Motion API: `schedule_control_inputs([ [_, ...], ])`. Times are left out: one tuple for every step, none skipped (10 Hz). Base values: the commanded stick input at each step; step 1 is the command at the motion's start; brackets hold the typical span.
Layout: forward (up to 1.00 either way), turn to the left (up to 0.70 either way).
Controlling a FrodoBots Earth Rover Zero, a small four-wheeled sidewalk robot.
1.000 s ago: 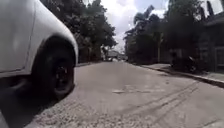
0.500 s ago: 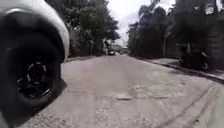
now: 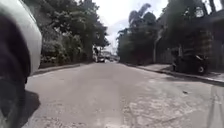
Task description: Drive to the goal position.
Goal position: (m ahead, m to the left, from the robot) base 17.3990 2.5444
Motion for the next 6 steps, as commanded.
schedule_control_inputs([
  [1.0,0.0],
  [1.0,0.0],
  [1.0,0.0],
  [1.0,0.0],
  [1.0,0.0],
  [1.0,0.0],
])
